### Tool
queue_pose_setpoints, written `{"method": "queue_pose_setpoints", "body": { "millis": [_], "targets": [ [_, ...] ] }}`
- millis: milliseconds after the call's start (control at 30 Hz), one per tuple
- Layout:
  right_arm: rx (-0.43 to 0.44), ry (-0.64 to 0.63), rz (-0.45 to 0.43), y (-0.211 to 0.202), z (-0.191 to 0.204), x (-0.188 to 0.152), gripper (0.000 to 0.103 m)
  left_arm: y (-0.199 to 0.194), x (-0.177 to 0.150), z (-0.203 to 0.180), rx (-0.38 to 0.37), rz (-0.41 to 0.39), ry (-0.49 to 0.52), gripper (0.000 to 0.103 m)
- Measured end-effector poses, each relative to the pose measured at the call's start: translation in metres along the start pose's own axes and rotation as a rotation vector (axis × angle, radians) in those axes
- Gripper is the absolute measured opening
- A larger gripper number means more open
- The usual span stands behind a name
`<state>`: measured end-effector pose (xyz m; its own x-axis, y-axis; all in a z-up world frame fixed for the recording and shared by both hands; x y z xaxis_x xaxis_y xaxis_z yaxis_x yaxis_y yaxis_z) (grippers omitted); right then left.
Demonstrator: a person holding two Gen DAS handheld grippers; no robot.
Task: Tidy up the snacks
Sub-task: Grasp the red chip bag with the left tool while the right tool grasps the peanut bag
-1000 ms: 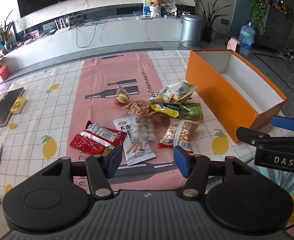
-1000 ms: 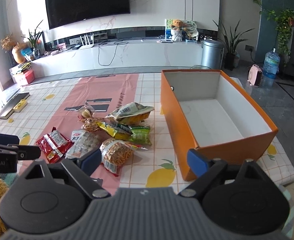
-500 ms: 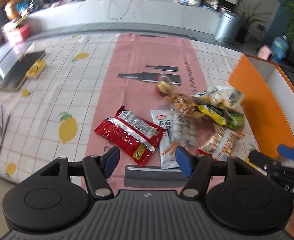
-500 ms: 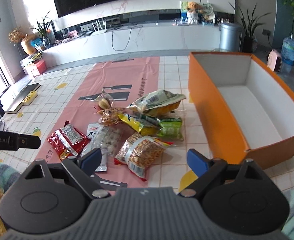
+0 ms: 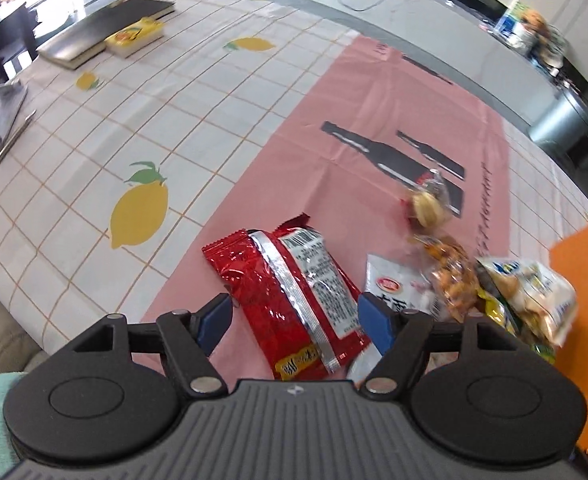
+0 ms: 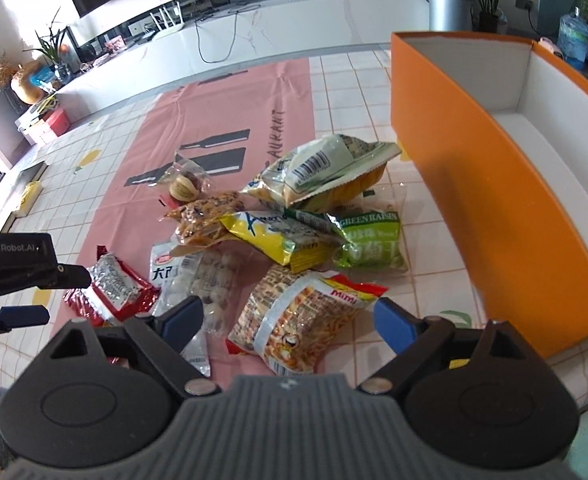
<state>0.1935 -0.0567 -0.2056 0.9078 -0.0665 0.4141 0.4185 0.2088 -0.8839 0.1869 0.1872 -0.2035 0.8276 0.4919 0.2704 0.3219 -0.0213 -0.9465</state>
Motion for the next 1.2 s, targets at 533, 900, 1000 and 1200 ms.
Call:
{"method": "queue_pose_setpoints", "body": {
  "millis": [533,900,1000,1200],
  "targets": [
    [-0.036,0.033,0.063,0.04,-0.014,0.004,0.071,0.04,0.009,-0.013,0.048,0.044,-0.009,0.088],
    [-0.044,-0.015,0.058,0.041,-0.015,0.0,0.067,0.052,0.008,-0.019,0.074,0.064,0.072,0.097],
    [-0.041,-0.024,0.055,0.042,-0.014,0.0,0.064,0.052,0.008,-0.02,0.068,0.06,0.073,0.097],
    [-0.016,-0.044,0.052,0.039,-0.013,-0.004,0.05,0.048,0.007,-0.02,0.027,0.048,0.088,0.084]
  ]
}}
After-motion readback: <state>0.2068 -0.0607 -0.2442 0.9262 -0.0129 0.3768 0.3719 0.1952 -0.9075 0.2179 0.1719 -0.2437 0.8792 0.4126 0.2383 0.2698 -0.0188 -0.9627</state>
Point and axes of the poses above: each gripper's, at about its wrist camera, not at the fingertips, and y roughly the way its jaws point, z to its left, x to its top, the point moved 10 cm from there along y, roughly the way its jaws point, and after that the axes turned 7 degrees about z, right-handed, at the moved point
